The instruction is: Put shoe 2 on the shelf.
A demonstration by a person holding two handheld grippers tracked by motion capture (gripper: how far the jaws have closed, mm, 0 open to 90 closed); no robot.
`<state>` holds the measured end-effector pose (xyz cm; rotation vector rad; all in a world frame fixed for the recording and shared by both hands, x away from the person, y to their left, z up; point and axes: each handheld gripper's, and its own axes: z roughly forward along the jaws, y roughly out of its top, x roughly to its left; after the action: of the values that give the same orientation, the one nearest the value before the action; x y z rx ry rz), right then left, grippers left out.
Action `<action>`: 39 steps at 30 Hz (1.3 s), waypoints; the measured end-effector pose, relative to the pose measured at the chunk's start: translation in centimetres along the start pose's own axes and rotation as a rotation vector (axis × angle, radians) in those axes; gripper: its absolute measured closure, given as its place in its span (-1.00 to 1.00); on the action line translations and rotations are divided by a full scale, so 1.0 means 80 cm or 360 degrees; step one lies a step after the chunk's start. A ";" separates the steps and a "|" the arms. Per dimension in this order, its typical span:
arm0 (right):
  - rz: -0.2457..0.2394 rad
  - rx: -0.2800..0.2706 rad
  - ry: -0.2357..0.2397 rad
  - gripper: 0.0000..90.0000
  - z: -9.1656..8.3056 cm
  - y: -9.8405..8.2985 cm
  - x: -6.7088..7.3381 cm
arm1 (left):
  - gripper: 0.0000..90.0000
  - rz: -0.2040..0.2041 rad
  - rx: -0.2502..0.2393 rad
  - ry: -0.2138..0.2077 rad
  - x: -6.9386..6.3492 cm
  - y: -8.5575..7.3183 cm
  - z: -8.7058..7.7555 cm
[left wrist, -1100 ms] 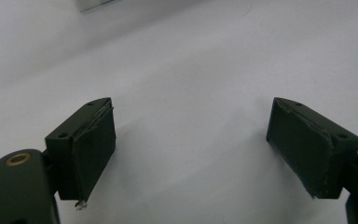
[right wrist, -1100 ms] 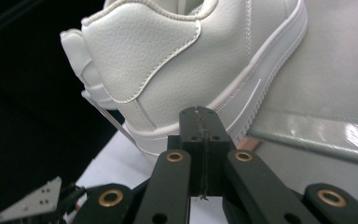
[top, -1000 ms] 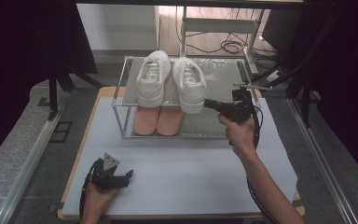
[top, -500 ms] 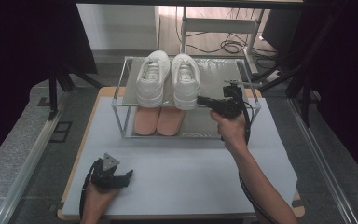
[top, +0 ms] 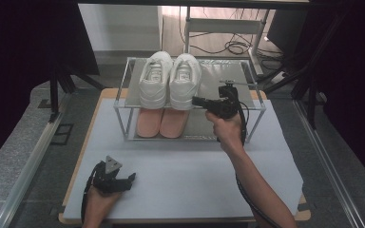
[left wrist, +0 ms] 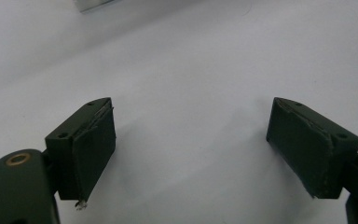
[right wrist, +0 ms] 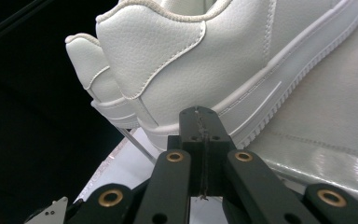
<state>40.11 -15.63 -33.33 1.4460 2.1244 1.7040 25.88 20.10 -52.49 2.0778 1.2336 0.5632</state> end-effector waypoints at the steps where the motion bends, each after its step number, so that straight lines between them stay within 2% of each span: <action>1: 0.0000 0.0001 0.0007 1.00 0.001 0.000 0.001 | -0.65 -0.0002 -0.0001 0.0000 0.000 0.000 0.000; 10: -0.0023 0.0008 0.0020 1.00 0.010 -0.002 0.009 | -0.65 0.0004 0.0001 0.0001 0.000 0.000 0.000; 14: -0.0001 0.0004 0.0042 1.00 0.011 -0.003 0.007 | -0.65 0.0000 0.0000 0.0000 0.000 0.000 0.000; 19: -0.0013 0.0024 0.0058 1.00 0.009 -0.002 0.004 | -0.65 0.0002 0.0001 0.0002 0.000 0.000 0.000; 22: -0.0060 0.0043 0.0023 0.93 0.006 -0.002 0.003 | -0.65 0.0002 0.0001 0.0001 0.000 0.000 0.000; 28: -0.0100 0.0062 -0.0012 0.85 -0.003 -0.006 -0.003 | -0.65 0.0006 0.0000 0.0002 0.000 0.000 0.000; 39: -0.0166 0.0078 -0.0032 0.67 -0.014 -0.012 -0.007 | -0.65 0.0006 0.0000 0.0003 0.000 0.000 0.000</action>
<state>39.18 -16.81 -33.92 1.3324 2.2039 1.6061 25.85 20.08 -52.48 2.0808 1.2311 0.5672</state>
